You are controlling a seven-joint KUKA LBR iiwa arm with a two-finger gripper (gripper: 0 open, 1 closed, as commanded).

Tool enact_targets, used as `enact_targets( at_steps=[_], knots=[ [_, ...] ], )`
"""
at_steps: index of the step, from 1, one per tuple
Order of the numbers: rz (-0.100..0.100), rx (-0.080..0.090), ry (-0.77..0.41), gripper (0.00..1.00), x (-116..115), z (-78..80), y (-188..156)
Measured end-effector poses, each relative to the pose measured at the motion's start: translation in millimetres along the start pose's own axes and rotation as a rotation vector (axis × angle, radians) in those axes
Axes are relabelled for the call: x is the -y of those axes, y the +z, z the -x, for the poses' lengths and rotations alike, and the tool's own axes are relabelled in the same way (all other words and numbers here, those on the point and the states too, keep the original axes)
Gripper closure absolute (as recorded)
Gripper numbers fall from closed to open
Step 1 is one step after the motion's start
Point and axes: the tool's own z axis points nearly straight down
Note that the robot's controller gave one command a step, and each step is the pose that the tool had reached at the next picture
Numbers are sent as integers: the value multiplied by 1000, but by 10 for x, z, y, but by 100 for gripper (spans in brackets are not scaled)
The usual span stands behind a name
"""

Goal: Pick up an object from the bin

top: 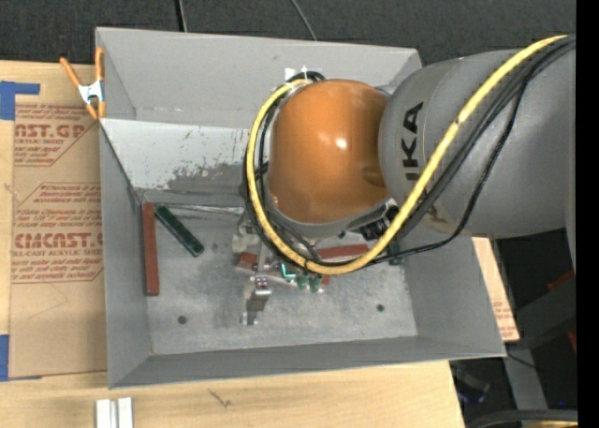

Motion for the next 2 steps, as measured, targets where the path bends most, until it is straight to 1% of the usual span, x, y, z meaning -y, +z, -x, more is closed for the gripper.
enact_targets(
  at_steps=[1, 2],
  knots=[
    [2, 8, 2, 0, 9, 18, -42],
    [3, 14, -29, 0, 328, 449, 366]
  ],
)
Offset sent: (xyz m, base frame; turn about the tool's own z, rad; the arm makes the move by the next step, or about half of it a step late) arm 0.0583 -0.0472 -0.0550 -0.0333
